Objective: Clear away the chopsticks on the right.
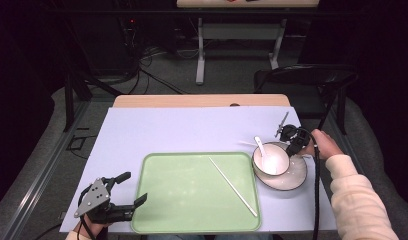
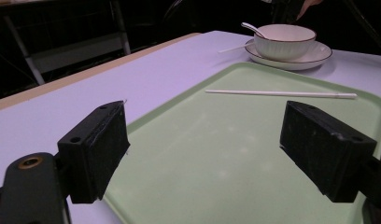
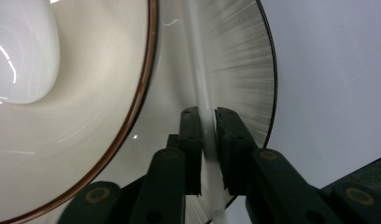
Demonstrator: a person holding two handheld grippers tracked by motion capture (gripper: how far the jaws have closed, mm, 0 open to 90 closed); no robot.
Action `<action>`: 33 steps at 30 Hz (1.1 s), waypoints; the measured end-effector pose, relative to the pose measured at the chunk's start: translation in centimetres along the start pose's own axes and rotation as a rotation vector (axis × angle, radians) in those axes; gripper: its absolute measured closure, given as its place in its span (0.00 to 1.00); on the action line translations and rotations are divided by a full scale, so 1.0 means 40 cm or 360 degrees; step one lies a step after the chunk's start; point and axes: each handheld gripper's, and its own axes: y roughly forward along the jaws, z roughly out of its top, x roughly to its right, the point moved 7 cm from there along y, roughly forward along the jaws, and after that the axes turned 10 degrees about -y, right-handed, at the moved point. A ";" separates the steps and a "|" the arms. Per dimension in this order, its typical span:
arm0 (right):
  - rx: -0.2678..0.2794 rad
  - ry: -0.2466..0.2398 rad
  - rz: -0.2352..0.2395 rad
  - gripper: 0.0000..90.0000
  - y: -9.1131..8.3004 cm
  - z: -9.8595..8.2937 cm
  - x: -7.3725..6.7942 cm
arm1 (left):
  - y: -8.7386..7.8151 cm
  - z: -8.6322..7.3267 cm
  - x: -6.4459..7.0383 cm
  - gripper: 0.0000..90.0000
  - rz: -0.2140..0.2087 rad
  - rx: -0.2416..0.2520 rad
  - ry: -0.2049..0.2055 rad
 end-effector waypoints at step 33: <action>0.0163 0.0524 -0.0303 0.93 -0.259 0.004 -0.053 | 0.001 0.001 0.001 0.17 0.0005 0.0003 0.0007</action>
